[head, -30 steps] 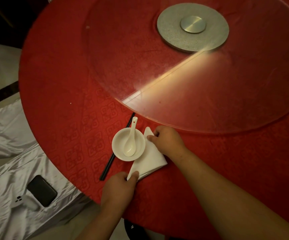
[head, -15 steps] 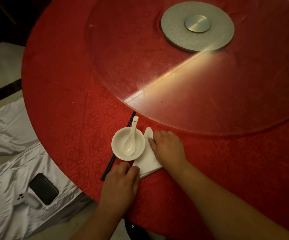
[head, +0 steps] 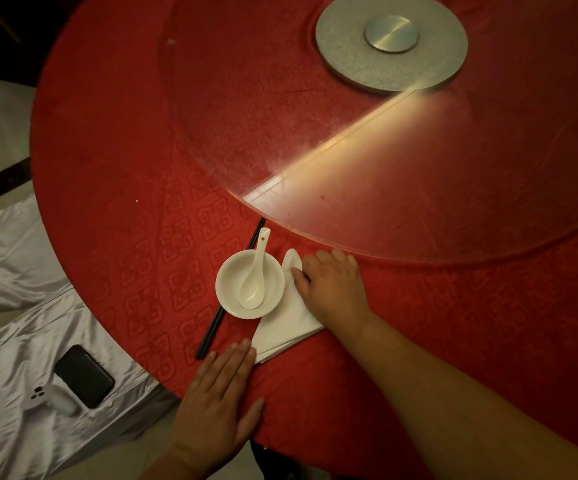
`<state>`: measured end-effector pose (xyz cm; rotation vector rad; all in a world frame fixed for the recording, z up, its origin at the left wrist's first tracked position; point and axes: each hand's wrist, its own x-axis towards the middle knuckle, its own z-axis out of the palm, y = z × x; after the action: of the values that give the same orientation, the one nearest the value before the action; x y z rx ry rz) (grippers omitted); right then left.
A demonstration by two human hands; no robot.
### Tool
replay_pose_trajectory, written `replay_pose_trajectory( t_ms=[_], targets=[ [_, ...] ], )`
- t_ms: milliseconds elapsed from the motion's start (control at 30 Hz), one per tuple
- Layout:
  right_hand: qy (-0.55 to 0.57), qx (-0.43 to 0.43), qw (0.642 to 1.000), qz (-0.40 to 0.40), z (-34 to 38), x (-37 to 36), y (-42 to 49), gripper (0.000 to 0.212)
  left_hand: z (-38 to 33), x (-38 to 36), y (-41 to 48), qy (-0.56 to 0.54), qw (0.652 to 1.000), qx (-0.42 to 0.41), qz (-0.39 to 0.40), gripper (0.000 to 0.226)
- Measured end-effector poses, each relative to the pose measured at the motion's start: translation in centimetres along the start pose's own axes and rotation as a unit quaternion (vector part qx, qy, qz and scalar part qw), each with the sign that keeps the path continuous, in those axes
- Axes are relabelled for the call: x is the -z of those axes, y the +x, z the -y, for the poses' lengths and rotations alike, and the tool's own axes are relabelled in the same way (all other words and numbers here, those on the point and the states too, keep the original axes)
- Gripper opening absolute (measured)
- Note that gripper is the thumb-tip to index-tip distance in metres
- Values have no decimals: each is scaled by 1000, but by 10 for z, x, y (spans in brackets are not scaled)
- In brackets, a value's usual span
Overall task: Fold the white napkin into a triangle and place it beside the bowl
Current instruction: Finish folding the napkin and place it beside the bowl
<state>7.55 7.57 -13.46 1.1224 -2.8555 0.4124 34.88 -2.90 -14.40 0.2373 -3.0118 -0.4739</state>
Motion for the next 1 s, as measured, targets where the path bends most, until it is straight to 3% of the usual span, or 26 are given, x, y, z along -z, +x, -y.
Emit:
replay_pose_trajectory(
  t_ms=[367, 767, 1000],
  targets=[
    [-1, -21, 999, 45, 7, 7, 3, 32, -4, 3, 2, 1, 1000, 17, 6, 69],
    [-25, 31, 999, -4, 10, 3, -4, 23, -5, 6, 5, 9, 1000, 19, 6, 68],
    [-52, 39, 994, 82, 15, 22, -8, 47, -12, 28, 22, 39, 998, 23, 31, 56]
  ],
)
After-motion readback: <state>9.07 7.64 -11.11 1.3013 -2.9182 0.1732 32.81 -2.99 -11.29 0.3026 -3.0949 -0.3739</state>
